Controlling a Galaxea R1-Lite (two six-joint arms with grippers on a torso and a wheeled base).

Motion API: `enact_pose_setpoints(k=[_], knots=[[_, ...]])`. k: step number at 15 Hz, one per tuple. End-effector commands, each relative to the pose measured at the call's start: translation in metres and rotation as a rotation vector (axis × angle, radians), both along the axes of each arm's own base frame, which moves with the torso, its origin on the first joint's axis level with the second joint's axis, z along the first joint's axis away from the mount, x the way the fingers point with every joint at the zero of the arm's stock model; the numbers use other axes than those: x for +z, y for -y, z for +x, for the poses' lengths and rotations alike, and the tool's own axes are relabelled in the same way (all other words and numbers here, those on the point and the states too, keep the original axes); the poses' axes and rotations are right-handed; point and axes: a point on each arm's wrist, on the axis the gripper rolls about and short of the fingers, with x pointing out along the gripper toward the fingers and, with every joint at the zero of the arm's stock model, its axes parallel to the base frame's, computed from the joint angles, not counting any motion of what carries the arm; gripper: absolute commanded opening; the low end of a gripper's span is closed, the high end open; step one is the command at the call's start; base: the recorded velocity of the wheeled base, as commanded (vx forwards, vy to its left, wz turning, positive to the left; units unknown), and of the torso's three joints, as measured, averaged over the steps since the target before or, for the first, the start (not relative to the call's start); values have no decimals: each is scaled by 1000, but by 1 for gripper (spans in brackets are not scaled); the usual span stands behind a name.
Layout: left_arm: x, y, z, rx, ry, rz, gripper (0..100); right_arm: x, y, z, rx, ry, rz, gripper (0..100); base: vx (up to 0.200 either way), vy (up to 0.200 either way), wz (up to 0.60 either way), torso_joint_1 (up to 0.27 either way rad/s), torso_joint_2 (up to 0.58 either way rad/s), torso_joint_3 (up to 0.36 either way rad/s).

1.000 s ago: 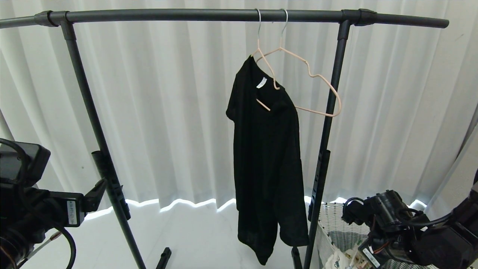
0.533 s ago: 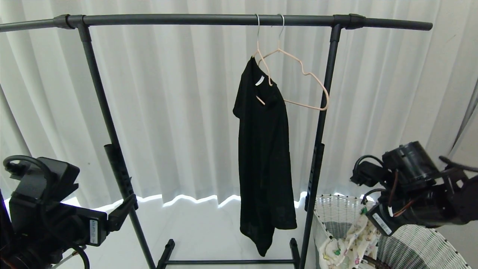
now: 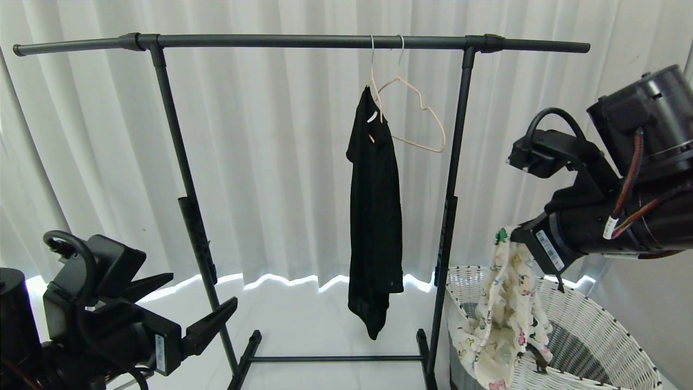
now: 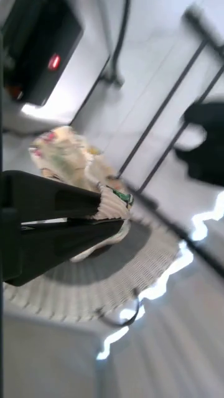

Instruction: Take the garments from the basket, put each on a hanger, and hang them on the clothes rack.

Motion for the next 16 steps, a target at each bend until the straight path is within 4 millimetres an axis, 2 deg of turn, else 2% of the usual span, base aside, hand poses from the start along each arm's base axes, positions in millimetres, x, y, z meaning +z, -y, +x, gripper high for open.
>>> enact_pose_setpoints(k=[1, 2, 3, 7, 10, 11, 13, 16], knots=[[-1, 7, -1, -93, -32, -62, 100, 8, -23, -2, 59, 3, 46, 0, 0, 0, 0, 0, 0, 0], [0, 17, -6, -189, -90, -191, 100, 11, -35, -3, 101, -4, 78, 0, 0, 0, 0, 0, 0, 0], [0, 24, -10, -240, -123, -236, 100, 14, -42, -4, 120, -1, 87, 0, 0, 0, 0, 0, 0, 0], [2, 60, -30, -456, -232, -325, 100, 26, -70, -13, 212, -13, 177, 0, 0, 0, 0, 0, 0, 0], [-1, 77, -22, -470, -294, -332, 100, 29, -83, -22, 260, -17, 198, 0, 0, 0, 0, 0, 0, 0], [3, 88, -11, -445, -325, -369, 100, 30, -90, -29, 282, -23, 212, 0, 0, 0, 0, 0, 0, 0], [6, 99, -3, -434, -354, -407, 100, 32, -97, -36, 303, -31, 230, 0, 0, 0, 0, 0, 0, 0], [8, 109, -16, -513, -363, -402, 100, 28, -109, -39, 321, -47, 227, 0, 0, 0, 0, 0, 0, 0]])
